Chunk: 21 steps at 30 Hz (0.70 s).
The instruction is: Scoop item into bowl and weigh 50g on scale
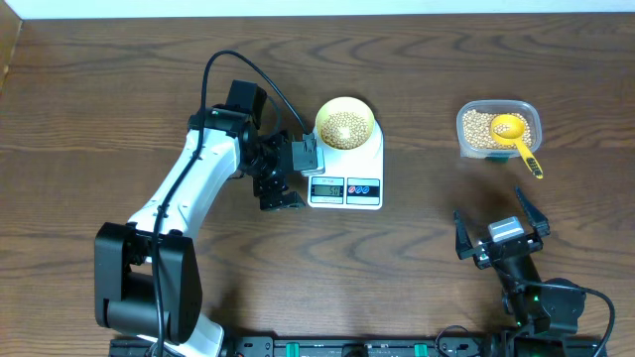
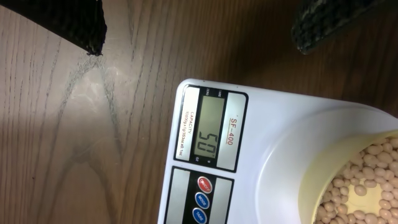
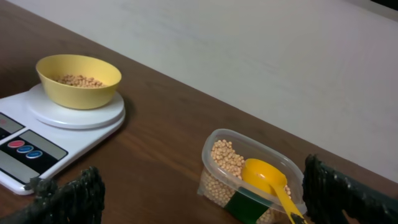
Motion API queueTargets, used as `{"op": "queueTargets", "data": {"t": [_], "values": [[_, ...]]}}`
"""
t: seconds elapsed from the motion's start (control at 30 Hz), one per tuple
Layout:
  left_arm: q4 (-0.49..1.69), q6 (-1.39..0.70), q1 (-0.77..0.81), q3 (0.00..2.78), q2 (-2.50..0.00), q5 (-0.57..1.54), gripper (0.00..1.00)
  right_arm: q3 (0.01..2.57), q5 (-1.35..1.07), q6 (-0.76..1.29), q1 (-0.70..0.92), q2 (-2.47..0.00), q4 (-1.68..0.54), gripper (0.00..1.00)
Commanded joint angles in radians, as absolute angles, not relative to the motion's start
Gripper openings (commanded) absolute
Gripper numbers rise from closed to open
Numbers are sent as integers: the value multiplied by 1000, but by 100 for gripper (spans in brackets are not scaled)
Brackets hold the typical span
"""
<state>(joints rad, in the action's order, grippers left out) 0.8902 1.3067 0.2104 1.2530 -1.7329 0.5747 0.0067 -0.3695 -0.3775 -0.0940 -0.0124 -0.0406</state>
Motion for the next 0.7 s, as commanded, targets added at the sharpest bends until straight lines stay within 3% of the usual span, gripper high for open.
{"op": "queueTargets", "data": {"t": [0.0,0.67], "values": [[895,1316,206,1251,-1739,591,97,6,-358,-398,-97,-5,-46,99],[895,1316,206,1251,-1739,591,98,6,-358,-398,-97,-5,-46,99]]}}
